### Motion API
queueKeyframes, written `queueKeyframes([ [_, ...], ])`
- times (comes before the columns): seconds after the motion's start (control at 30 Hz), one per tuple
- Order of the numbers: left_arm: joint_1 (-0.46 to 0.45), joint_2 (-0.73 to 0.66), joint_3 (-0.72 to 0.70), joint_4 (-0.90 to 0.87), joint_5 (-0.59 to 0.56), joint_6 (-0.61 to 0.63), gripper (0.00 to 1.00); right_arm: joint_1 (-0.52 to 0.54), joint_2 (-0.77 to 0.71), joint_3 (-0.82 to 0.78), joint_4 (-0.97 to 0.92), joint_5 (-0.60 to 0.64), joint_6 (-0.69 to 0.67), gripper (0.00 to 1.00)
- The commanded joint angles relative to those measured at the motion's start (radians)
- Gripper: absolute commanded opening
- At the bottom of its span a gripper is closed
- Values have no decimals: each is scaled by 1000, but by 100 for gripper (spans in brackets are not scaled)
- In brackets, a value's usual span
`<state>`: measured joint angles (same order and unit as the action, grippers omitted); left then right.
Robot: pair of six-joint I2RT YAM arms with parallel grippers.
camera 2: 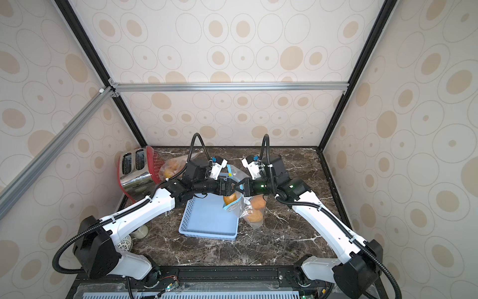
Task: Put the potatoes into a zipper bag and zip it
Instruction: Place the potato into the zipper food storage bag.
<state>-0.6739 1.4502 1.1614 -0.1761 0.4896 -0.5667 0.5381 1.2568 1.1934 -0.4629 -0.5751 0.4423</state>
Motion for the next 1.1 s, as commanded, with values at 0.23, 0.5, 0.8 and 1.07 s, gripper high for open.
queueKeyframes([
  [0.23, -16, -96, 14, 63, 122, 16, 84, -29, 46, -38, -87, 291, 16, 0],
  [0.5, -15, -93, -14, 100, 136, -1, 83, -50, 43, -32, -105, 270, 49, 0],
  [0.8, -11, -74, -47, 118, 74, -5, 57, -55, 23, -41, -78, 208, 41, 0],
  [1.07, -4, -152, -145, 82, 17, 25, 28, -64, 22, -30, -95, 202, 36, 0],
])
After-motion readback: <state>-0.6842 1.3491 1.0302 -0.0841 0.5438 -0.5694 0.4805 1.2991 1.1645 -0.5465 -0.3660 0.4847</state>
